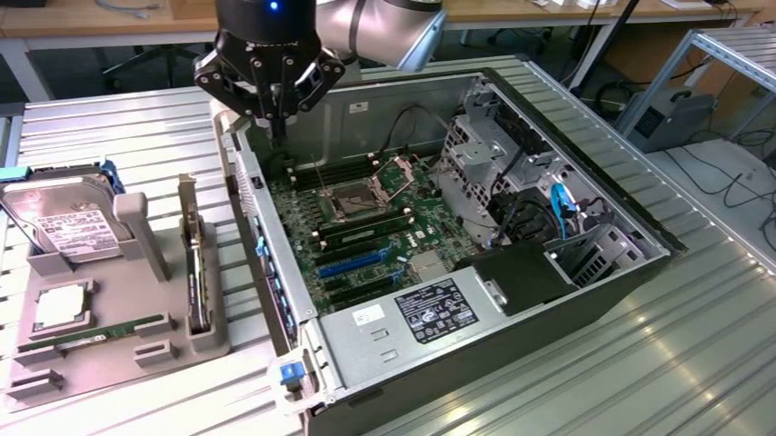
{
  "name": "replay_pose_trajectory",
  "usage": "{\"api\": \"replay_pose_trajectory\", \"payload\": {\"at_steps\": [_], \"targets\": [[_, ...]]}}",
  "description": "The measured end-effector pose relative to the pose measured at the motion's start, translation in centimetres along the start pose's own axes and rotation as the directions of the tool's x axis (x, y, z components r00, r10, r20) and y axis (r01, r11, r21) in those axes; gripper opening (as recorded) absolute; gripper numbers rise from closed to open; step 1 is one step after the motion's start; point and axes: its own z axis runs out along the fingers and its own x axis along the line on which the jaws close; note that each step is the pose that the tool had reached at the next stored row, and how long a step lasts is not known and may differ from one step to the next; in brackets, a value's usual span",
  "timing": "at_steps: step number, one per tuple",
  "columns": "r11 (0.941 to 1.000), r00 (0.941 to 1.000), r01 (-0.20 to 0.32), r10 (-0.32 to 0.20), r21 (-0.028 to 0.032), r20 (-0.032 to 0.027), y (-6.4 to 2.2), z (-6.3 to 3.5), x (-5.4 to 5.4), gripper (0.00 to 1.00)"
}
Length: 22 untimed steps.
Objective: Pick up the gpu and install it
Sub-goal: 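Reach for the gpu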
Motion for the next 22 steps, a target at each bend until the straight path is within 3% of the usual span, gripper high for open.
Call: {"api": "replay_pose_trajectory", "payload": {"at_steps": [22], "targets": [[1.0000, 1.0000, 0.000, 0.000, 0.0000, 0.0000, -0.14, -0.05, 1.9, 0.11]]}}
